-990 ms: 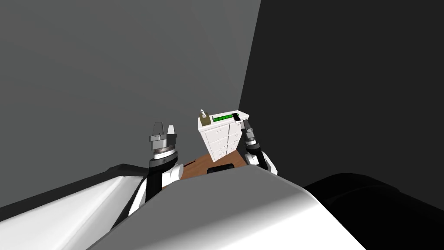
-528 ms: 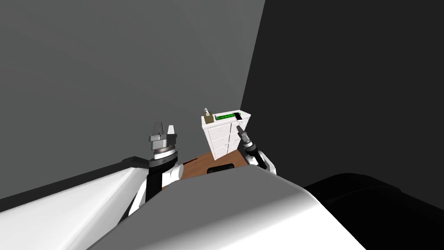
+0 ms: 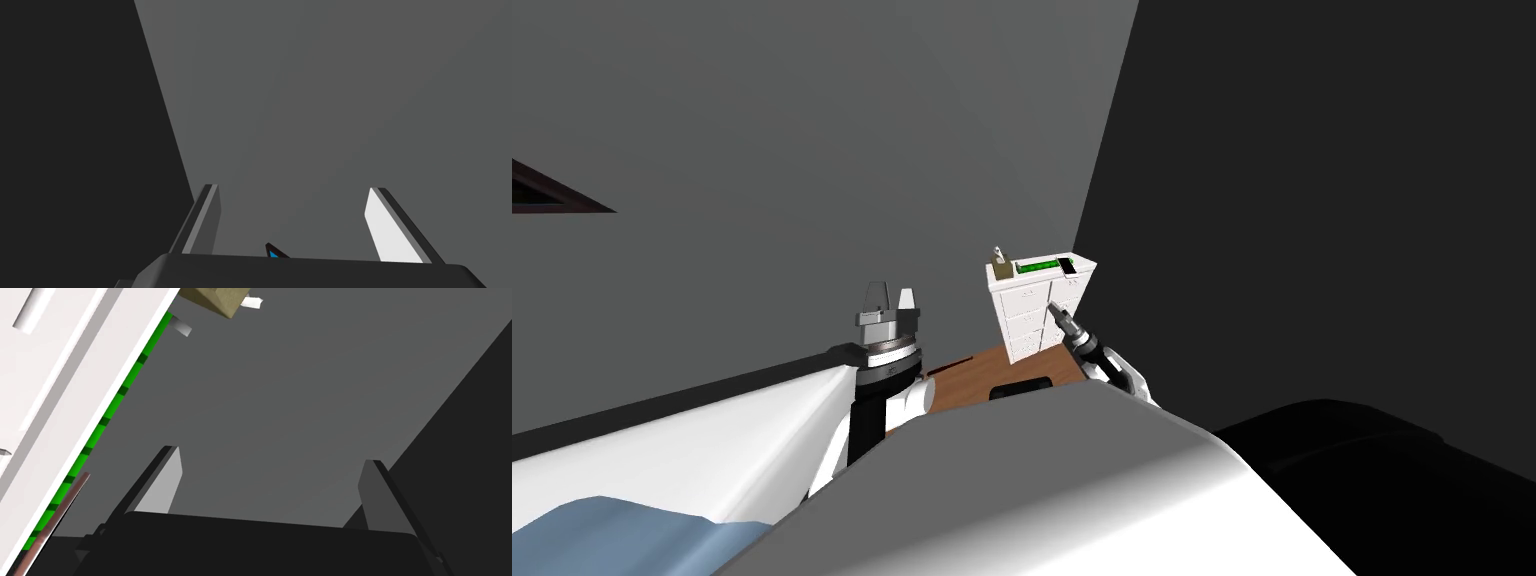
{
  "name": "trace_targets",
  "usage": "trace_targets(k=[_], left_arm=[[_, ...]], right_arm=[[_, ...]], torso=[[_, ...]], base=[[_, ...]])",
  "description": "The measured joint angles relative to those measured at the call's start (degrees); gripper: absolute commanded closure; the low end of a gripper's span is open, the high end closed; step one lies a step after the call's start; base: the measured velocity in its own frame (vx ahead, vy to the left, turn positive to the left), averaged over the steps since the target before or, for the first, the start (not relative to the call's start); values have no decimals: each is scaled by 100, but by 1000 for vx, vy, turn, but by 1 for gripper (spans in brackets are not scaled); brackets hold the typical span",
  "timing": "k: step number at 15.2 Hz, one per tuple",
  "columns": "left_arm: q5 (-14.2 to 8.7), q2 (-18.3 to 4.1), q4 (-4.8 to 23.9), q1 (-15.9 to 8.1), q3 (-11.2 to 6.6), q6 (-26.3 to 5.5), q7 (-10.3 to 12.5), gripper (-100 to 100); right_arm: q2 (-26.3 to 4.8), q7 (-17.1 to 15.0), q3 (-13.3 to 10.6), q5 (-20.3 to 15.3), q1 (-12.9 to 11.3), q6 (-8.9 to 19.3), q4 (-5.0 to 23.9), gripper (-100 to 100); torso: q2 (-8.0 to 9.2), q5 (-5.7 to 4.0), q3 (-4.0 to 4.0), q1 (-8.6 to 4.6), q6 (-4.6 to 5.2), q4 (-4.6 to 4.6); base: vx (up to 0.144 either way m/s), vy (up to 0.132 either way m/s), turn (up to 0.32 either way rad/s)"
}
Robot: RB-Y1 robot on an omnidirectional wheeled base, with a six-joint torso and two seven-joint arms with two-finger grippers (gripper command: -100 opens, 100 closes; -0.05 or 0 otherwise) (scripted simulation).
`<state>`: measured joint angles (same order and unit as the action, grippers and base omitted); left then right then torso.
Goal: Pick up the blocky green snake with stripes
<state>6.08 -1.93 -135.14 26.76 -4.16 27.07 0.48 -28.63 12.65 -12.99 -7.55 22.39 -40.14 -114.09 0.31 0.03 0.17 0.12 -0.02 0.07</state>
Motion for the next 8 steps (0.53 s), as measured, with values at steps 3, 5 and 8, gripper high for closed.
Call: trace_targets(k=[3, 5, 8], left_arm=[[0, 0, 0, 0, 0, 0, 0, 0], [0, 0, 0, 0, 0, 0, 0, 0], [0, 0, 0, 0, 0, 0, 0, 0]], right_arm=[[-320, 21, -92, -26, -80, -90, 231, -100], [-570, 49, -167, -49, -105, -190, 402, -100], [-959, 113, -327, -103, -147, -370, 693, -100]], torso=[[-6, -1, -4, -3, -1, -1], [-4, 0, -2, -3, 2, 0], [1, 0, 1, -3, 3, 1]], base=[[-55, 37, 80], [-65, 35, 114], [-78, 39, 103]])
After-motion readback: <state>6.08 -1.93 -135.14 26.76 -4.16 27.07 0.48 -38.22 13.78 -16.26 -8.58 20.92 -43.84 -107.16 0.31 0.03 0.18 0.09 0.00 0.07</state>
